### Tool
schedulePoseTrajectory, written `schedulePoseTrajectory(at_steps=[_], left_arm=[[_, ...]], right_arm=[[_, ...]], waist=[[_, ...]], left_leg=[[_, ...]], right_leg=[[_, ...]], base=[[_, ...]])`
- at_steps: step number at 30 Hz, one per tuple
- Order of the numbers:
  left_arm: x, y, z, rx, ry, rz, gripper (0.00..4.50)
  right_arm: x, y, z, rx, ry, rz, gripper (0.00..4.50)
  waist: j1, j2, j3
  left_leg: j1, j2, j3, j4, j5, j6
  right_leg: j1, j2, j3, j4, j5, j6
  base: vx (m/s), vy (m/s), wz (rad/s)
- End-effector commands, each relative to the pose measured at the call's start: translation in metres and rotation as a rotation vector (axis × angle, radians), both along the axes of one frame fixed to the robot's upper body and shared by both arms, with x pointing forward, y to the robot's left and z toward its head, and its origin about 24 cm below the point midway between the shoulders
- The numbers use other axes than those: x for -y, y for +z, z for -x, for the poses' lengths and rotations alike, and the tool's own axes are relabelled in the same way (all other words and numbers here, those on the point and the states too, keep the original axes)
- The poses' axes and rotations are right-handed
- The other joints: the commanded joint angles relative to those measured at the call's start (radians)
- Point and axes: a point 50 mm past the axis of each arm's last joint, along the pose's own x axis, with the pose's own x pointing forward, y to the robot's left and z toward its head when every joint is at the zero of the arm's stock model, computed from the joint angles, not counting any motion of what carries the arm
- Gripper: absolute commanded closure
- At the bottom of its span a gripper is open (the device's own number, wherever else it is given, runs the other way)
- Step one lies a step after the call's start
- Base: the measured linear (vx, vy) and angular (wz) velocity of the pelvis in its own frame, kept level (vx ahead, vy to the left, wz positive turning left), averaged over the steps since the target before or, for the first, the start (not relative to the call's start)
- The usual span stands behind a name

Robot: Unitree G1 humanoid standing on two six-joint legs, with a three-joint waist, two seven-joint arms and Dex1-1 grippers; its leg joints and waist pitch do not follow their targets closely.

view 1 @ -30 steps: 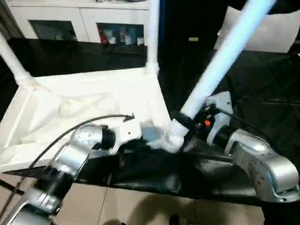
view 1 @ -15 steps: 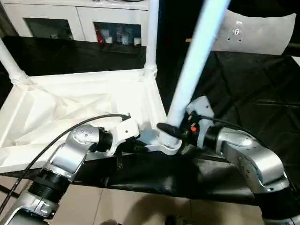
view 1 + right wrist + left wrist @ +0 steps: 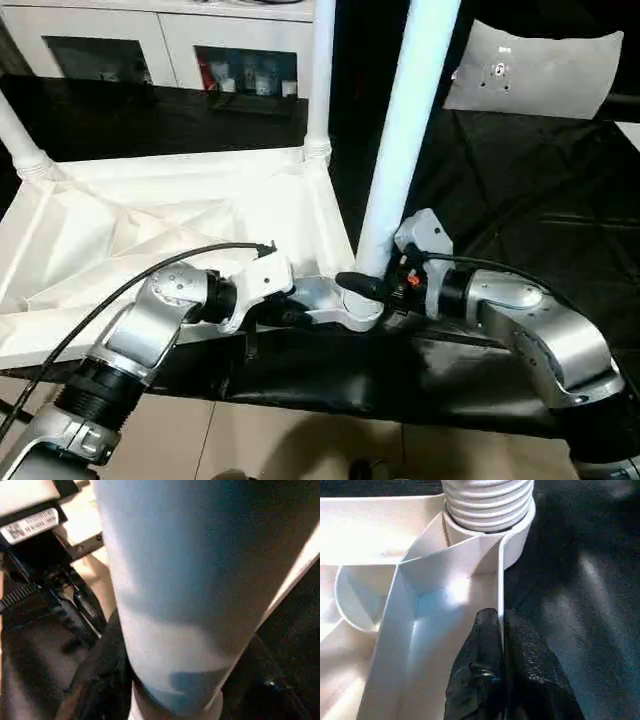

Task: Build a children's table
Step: Insert table leg to table base

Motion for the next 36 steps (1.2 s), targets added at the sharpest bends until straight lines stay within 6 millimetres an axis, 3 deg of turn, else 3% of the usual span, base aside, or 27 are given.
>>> schedulePoseTrajectory(at_steps=[1, 7, 9, 10, 13, 18, 24, 33, 36], left_arm=[[-0.011, -0.009, 0.002, -0.040, 0.018, -0.063, 4.50], [-0.010, -0.008, 0.002, -0.042, 0.002, -0.058, 4.50], [-0.010, -0.007, 0.002, -0.042, -0.001, -0.056, 4.50], [-0.010, -0.007, 0.002, -0.041, -0.001, -0.057, 4.50], [-0.010, -0.006, 0.001, -0.034, 0.004, -0.057, 4.50], [-0.012, -0.005, -0.001, -0.022, 0.019, -0.057, 4.50], [-0.012, -0.005, -0.003, -0.016, 0.029, -0.050, 4.50], [-0.013, -0.006, -0.003, -0.012, 0.020, -0.061, 4.50], [-0.011, -0.005, -0.003, -0.010, 0.006, -0.067, 4.50]], right_arm=[[0.003, -0.005, 0.003, -0.030, -0.009, 0.026, 2.61], [0.004, -0.011, -0.001, -0.047, -0.046, -0.008, 2.61], [0.003, -0.014, -0.003, -0.066, -0.066, -0.041, 2.61], [0.003, -0.016, -0.004, -0.079, -0.074, -0.056, 2.61], [0.007, -0.025, -0.005, -0.140, -0.108, -0.128, 2.61], [0.016, -0.040, 0.006, -0.208, -0.119, -0.197, 2.61], [0.023, -0.057, 0.021, -0.219, -0.149, -0.228, 2.61], [0.024, -0.063, 0.035, -0.089, -0.064, -0.034, 2.61], [0.020, -0.064, 0.035, -0.071, -0.002, 0.020, 2.61]], waist=[[0.006, 0.002, -0.061], [0.007, 0.007, -0.062], [0.005, 0.006, -0.060], [0.007, 0.012, -0.059], [0.006, 0.009, -0.057], [0.012, 0.016, -0.063], [0.017, 0.019, -0.062], [0.016, 0.029, -0.056], [0.014, 0.033, -0.048]], left_leg=[[-0.008, 0.013, 0.010, -0.064, -0.101, 0.059], [-0.009, 0.013, 0.008, -0.065, -0.115, 0.051], [-0.010, 0.012, 0.008, -0.066, -0.137, 0.046], [-0.008, 0.011, 0.007, -0.067, -0.145, 0.044], [-0.005, 0.012, 0.007, -0.068, -0.169, 0.038], [-0.006, 0.014, 0.006, -0.068, -0.141, 0.045], [-0.008, 0.012, 0.008, -0.068, -0.141, 0.051], [-0.006, 0.009, 0.007, -0.072, -0.181, 0.052], [-0.003, 0.008, 0.006, -0.076, -0.223, 0.052]], right_leg=[[0.063, -0.069, 0.056, -0.059, -0.269, -0.163], [0.065, -0.070, 0.055, -0.058, -0.251, -0.175], [0.065, -0.071, 0.054, -0.062, -0.291, -0.169], [0.065, -0.072, 0.054, -0.064, -0.303, -0.167], [0.062, -0.072, 0.053, -0.070, -0.342, -0.156], [0.066, -0.069, 0.054, -0.060, -0.251, -0.181], [0.068, -0.070, 0.054, -0.062, -0.239, -0.188], [0.063, -0.066, 0.051, -0.076, -0.348, -0.143], [0.059, -0.066, 0.049, -0.083, -0.405, -0.128]], base=[[0.000, 0.000, 0.00], [0.000, 0.000, 0.00], [0.000, 0.000, 0.00], [0.000, 0.000, 0.00], [0.000, 0.000, 0.00], [0.000, 0.000, 0.00], [0.000, 0.000, 0.00], [0.000, 0.000, 0.00], [0.000, 0.000, 0.00]])
